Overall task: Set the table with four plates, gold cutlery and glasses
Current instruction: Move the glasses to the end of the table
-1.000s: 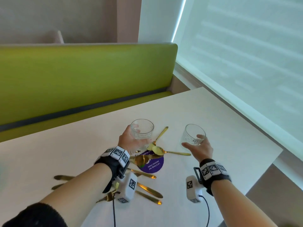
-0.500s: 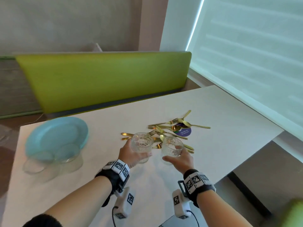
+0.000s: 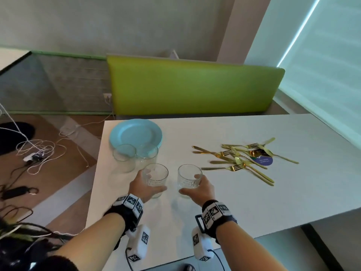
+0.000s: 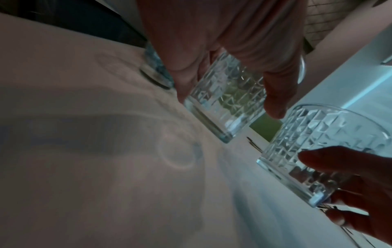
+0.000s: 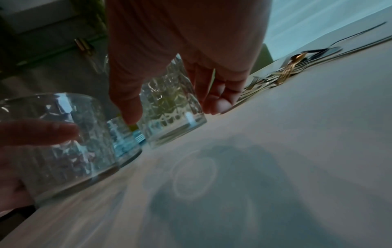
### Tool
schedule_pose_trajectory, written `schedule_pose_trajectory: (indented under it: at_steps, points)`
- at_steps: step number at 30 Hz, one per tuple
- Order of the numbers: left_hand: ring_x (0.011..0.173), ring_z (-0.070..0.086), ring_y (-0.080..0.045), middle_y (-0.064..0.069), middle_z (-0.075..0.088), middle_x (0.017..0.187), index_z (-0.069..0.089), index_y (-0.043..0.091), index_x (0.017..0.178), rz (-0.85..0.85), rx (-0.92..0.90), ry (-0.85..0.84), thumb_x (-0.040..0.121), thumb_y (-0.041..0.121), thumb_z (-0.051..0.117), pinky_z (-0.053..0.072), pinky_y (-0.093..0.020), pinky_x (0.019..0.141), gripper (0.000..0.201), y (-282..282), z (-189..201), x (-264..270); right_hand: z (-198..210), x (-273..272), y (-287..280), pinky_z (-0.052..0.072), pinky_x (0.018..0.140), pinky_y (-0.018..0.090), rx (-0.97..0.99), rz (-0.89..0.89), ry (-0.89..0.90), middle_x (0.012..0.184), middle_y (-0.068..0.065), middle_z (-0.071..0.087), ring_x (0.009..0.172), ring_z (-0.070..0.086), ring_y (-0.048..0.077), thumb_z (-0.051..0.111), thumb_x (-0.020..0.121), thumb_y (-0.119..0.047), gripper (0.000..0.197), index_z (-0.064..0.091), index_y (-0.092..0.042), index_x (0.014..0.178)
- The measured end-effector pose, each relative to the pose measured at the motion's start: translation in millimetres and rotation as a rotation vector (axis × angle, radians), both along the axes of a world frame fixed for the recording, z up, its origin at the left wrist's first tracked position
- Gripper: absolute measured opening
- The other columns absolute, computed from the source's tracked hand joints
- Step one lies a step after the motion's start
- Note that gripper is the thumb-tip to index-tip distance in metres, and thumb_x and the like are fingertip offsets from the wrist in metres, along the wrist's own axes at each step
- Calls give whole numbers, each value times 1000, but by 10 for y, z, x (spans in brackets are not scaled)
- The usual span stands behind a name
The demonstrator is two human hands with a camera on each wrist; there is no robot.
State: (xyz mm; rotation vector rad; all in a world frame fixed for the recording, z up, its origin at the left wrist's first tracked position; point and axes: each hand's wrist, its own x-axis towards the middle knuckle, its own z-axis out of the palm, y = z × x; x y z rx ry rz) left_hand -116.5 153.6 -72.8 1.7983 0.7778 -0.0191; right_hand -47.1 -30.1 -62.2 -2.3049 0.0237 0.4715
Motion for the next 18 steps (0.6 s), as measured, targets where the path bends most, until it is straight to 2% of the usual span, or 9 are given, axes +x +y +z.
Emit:
schedule_pose_trajectory:
  at_steps: [5,12,18]
  points:
    - [121,54,-25,-11,54,135,43,13,132,74,20,38,58,25,89,39,-31,101,88,279,-124,-227,-61,-117,341,43,96,27,-23,87,13,126,5,57,118,52,21,83,62,-35,77,46,-18,128]
    - [124,52,-24,-11,52,137,45,15,130,142,3,12,56,18,90,37,-28,102,87,497,-280,-413,-187,-243,682,44,95,27,-14,114,11,125,7,58,117,53,22,83,62,-34,78,45,-20,128]
    - [121,53,-28,-14,54,132,47,18,131,151,90,7,47,24,93,42,-36,103,96,639,-323,-486,-265,-297,837,42,95,27,-27,132,-2,126,8,56,118,51,24,82,64,-33,80,42,-19,131]
